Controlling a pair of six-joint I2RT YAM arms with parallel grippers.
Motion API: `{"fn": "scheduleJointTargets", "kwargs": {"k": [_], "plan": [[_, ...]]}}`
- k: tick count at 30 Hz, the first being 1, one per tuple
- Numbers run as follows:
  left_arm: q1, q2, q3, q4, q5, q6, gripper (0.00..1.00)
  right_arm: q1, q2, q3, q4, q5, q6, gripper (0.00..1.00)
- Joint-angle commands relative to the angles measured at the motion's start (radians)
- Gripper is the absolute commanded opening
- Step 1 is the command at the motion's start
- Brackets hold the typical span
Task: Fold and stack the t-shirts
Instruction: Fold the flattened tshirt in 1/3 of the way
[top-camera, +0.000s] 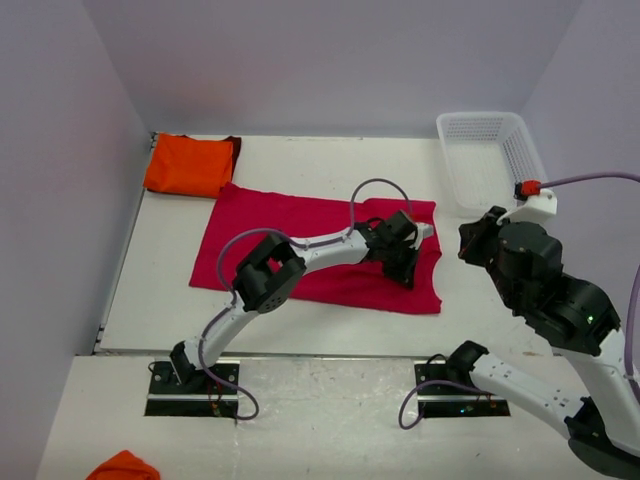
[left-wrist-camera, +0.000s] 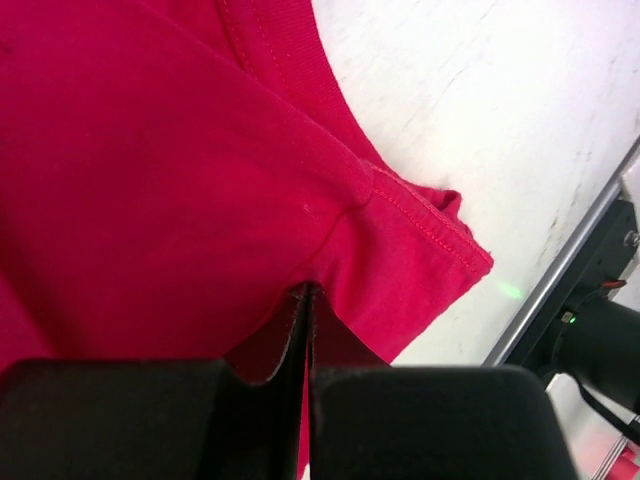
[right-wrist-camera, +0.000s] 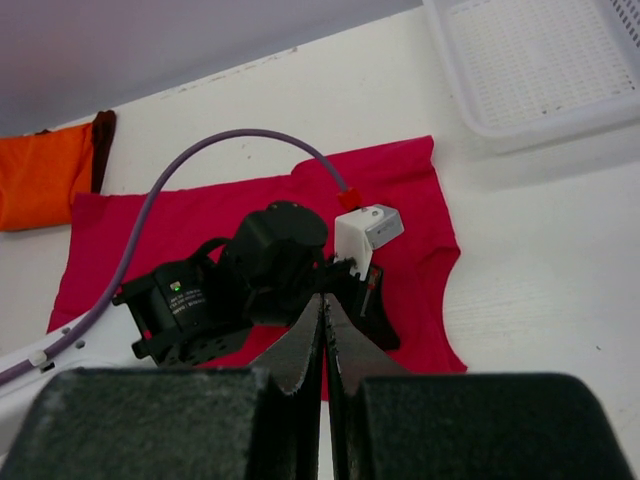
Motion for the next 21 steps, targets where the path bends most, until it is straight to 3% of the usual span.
{"fn": "scheduleJointTargets", "kwargs": {"k": [1, 10, 15, 18, 19, 21], "plan": [[-0.034, 0.087, 0.064, -0.058, 0.038, -0.029, 0.0, 0.0, 0.004, -0.025, 0.021, 0.018, -0.023, 0.0], [-0.055, 0.178, 0.258, -0.054, 0.101, -0.037, 0.0, -0.001, 0.03, -0.039, 0.021, -0.001, -0.017, 0.0], [-0.048, 0.14, 0.309, -0.086, 0.058, 0.021, 0.0, -0.001, 0.01, -0.054, 0.019, 0.015, -0.02, 0.03], [-0.026, 0.055, 0.309, -0.146, -0.072, 0.078, 0.0, -0.001, 0.006, -0.051, -0.013, 0.037, -0.014, 0.21], [-0.009, 0.032, 0.306, -0.161, -0.1, 0.09, 0.02, -0.001, 0.007, -0.051, -0.024, 0.048, -0.003, 0.34], [0.012, -0.04, 0.299, -0.199, -0.15, 0.112, 0.1, -0.001, 0.015, -0.051, -0.05, 0.068, 0.014, 0.46]]}}
